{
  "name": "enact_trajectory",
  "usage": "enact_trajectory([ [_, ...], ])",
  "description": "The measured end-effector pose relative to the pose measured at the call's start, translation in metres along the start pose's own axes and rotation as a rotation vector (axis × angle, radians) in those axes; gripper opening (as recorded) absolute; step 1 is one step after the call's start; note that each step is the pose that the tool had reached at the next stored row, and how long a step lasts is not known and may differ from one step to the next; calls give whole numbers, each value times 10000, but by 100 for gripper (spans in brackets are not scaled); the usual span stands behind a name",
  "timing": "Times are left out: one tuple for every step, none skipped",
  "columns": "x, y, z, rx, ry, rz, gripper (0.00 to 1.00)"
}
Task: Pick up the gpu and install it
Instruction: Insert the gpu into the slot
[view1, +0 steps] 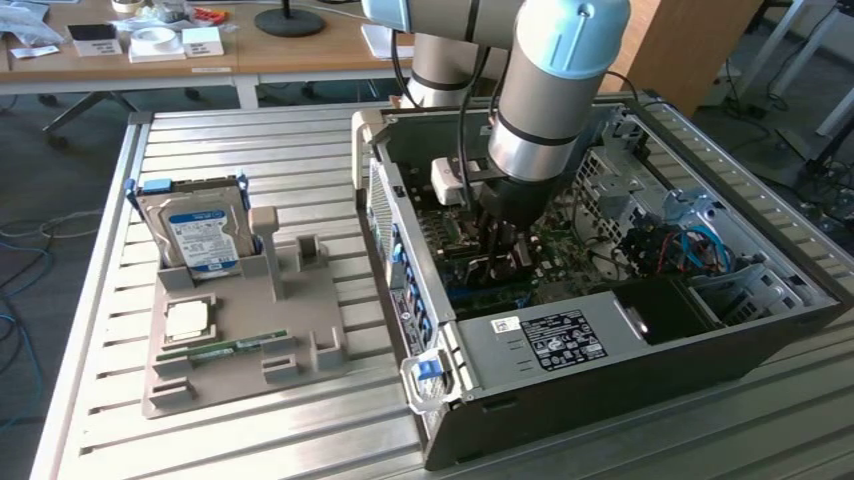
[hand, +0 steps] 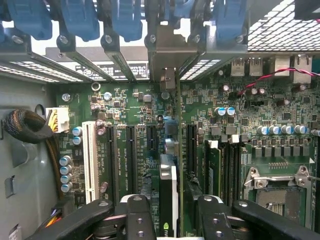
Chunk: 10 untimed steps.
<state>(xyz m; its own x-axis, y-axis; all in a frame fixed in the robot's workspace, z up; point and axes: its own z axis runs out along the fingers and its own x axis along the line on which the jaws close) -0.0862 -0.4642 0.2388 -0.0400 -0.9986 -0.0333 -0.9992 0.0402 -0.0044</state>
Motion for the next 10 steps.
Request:
enact_trajectory([
  [0, 0, -4, 0, -1, -1, 40],
  [-1, 0, -4, 2, -5, 0, 40],
  [-1, -1, -5, 2, -6, 0, 40],
  [-1, 0, -6, 1, -4, 0, 40],
  [-1, 0, -6, 1, -3, 0, 40],
  [-1, 0, -7, 1, -3, 0, 40],
  [-1, 0, -7, 1, -3, 0, 40],
  [-1, 0, -7, 1, -3, 0, 40],
  [-1, 0, -7, 1, -3, -1, 40],
  [-1, 0, -7, 1, -3, -1, 40],
])
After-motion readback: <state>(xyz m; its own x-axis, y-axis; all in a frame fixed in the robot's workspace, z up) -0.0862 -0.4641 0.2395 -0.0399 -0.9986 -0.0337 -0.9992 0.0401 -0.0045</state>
